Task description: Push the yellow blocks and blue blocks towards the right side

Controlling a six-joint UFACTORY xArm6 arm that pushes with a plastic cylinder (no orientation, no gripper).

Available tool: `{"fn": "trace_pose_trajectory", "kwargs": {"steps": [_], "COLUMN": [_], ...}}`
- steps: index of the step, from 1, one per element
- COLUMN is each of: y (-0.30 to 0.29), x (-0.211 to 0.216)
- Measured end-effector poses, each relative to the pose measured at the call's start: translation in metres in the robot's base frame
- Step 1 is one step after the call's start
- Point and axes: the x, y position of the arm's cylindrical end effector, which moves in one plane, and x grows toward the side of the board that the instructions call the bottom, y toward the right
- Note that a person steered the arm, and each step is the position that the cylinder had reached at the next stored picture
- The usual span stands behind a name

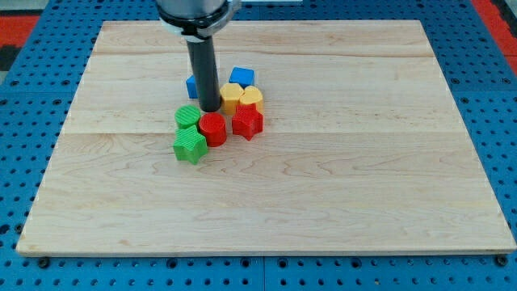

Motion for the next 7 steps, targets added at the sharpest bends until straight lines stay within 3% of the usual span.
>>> {"fn": "trace_pose_trajectory", "kwargs": {"steps": [3,5,7], "y": [0.012,0.089,0.128], "x": [0.002,-0.01,0.015]}}
